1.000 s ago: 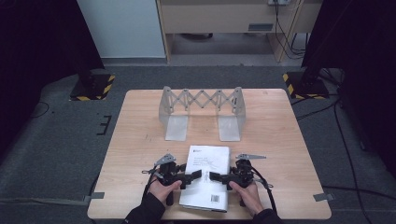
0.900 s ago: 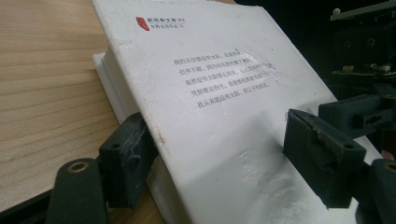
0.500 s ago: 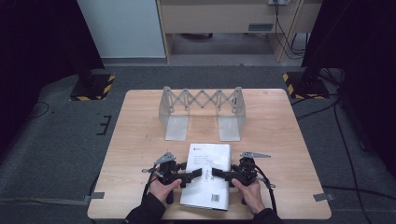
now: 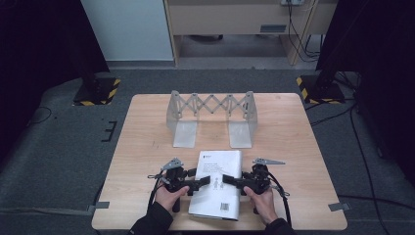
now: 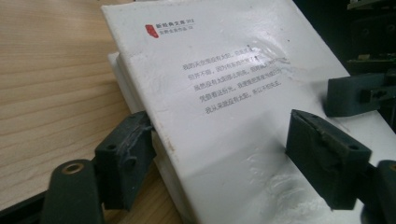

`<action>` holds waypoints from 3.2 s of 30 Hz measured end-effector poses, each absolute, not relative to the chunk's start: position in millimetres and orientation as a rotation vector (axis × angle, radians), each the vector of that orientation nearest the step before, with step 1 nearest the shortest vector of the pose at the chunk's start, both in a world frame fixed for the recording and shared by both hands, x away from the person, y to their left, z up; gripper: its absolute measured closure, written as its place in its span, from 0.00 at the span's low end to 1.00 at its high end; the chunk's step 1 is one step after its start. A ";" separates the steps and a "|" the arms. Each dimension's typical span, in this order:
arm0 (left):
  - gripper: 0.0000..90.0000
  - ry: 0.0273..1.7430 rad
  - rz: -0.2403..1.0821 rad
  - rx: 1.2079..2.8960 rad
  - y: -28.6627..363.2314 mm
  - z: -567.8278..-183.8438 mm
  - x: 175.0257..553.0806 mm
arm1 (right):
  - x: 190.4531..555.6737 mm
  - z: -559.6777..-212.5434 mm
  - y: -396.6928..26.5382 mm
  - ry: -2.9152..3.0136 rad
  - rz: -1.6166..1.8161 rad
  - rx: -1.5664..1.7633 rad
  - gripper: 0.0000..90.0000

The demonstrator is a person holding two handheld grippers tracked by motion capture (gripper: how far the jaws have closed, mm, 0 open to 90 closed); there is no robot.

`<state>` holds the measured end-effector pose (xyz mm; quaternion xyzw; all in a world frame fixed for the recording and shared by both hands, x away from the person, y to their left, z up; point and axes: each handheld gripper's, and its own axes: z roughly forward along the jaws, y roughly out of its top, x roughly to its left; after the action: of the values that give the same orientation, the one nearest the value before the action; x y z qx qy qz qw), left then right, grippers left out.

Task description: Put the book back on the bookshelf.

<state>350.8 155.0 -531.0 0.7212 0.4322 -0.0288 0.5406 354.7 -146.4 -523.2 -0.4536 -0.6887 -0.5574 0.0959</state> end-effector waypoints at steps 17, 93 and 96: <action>0.20 0.979 -0.189 1.689 154.9 -535.8 350.1 | 354.2 -519.6 -145.2 -2.057 -1.663 -1.330 0.36; 0.10 0.737 -0.271 1.785 123.9 -537.7 341.3 | 355.4 -483.1 -176.2 -2.054 -1.954 -1.151 0.53; 0.11 0.746 -0.280 1.780 124.2 -537.4 341.0 | 355.9 -483.7 -176.5 -2.051 -1.954 -1.152 0.53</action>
<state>341.0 124.2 -537.4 0.7555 0.3165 -0.1186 0.5612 355.9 -176.5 -483.7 -0.3765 -0.6701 -0.6383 0.0416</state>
